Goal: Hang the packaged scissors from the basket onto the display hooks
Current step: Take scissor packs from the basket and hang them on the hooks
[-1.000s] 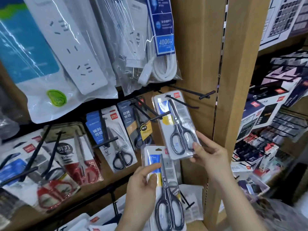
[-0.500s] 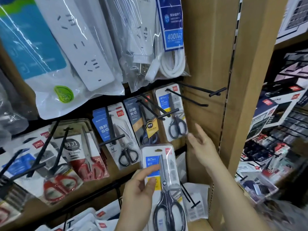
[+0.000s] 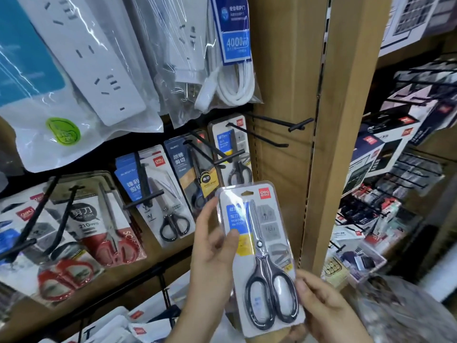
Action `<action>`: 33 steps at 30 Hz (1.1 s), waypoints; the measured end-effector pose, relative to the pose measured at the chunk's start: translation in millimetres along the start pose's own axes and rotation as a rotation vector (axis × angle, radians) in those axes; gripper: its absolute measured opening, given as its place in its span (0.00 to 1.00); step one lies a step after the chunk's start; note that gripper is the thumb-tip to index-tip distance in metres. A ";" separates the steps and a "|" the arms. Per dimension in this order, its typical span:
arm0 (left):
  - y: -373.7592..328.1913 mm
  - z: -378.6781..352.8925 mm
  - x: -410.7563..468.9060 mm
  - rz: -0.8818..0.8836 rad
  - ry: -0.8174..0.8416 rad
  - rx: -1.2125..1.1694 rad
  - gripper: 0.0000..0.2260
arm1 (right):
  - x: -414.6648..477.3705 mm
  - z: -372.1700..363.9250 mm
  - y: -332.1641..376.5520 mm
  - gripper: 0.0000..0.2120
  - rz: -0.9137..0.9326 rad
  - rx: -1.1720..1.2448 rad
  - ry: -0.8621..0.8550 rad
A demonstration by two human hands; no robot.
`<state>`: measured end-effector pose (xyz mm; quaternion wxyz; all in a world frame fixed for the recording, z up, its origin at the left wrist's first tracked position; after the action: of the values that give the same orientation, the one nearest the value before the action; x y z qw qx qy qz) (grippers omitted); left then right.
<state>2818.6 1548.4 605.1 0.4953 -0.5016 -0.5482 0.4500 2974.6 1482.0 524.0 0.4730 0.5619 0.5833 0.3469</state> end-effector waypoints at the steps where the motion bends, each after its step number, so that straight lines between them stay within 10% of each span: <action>1: -3.7 -3.1 0.2 0.003 0.032 -0.020 0.21 | -0.2 4.6 2.7 0.35 0.047 -0.005 -0.028; 7: -24.8 -21.3 14.9 -0.092 0.200 0.097 0.19 | 0.6 16.3 24.2 0.37 0.159 0.115 -0.173; 11: -38.7 -31.9 38.8 -0.100 0.078 0.027 0.10 | 5.6 16.1 40.2 0.11 0.202 0.204 -0.230; 33: -36.5 -60.6 82.7 -0.260 0.004 0.327 0.21 | 37.7 26.9 31.6 0.16 0.058 0.507 -0.442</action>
<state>2874.5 1627.2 655.2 0.6253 -0.3404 -0.5268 0.4644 3013.2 1519.8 539.1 0.4229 0.7397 0.5182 0.0739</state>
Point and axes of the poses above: each hand's wrist, its own x-axis towards the middle knuckle, its own z-axis out of the back of the hand, y = z × x, the point moved 3 cm from there along x, towards the middle knuckle, and after that the axes turned 5 degrees about -y, right-handed, at the moved point
